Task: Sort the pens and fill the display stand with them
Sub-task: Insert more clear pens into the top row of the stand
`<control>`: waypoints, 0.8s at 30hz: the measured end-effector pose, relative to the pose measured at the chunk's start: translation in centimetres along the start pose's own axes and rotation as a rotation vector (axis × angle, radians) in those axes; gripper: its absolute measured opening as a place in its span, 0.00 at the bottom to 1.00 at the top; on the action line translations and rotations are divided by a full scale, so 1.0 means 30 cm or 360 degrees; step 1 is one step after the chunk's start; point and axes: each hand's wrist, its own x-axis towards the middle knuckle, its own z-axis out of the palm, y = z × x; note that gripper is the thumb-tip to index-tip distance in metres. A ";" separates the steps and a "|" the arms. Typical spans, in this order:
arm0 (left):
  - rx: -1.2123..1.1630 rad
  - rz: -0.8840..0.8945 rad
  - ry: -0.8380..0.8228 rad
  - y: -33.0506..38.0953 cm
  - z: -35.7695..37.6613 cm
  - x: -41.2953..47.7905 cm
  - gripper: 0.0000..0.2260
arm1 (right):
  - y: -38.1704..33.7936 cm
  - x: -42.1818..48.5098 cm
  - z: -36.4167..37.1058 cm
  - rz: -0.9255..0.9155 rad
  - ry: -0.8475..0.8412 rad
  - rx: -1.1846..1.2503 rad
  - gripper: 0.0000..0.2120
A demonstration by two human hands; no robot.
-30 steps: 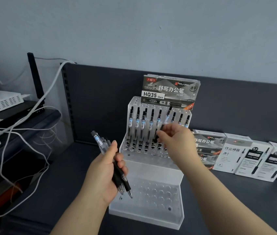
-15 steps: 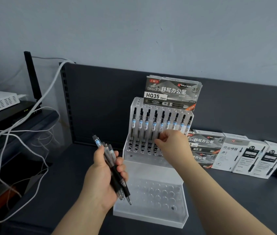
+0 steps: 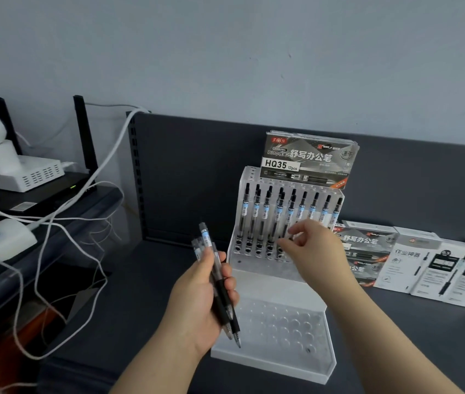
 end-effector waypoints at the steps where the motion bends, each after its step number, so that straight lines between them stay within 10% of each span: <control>1: 0.0028 0.0007 -0.0012 -0.002 0.003 -0.002 0.12 | -0.023 -0.031 -0.001 -0.0016 -0.0057 0.0115 0.05; 6: 0.0220 0.0065 -0.0027 -0.024 0.024 -0.010 0.12 | -0.136 -0.162 0.026 -0.0106 -0.0666 0.0430 0.01; 14: 0.0341 0.0024 -0.0132 -0.055 0.091 -0.007 0.11 | -0.093 -0.133 -0.005 0.0173 -0.0666 0.0751 0.03; 24: 0.0175 0.0008 0.0051 -0.058 0.089 0.069 0.07 | 0.032 0.048 -0.079 0.0144 0.0214 0.0619 0.01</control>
